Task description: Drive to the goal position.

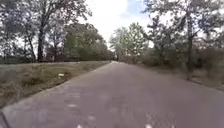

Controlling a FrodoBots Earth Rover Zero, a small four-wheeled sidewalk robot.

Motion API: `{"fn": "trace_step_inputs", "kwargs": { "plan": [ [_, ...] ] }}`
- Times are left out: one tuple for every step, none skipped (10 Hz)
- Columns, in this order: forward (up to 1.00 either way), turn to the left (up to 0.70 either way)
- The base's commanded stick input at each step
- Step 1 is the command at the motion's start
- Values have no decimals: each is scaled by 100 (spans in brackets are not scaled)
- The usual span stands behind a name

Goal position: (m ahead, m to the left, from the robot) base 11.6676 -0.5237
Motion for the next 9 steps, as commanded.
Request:
{"fn": "trace_step_inputs", "kwargs": {
  "plan": [
    [100, 0],
    [100, 0],
    [100, 0],
    [100, 0],
    [100, 0],
    [100, 0],
    [100, 0],
    [100, 0],
    [100, 0]
  ]
}}
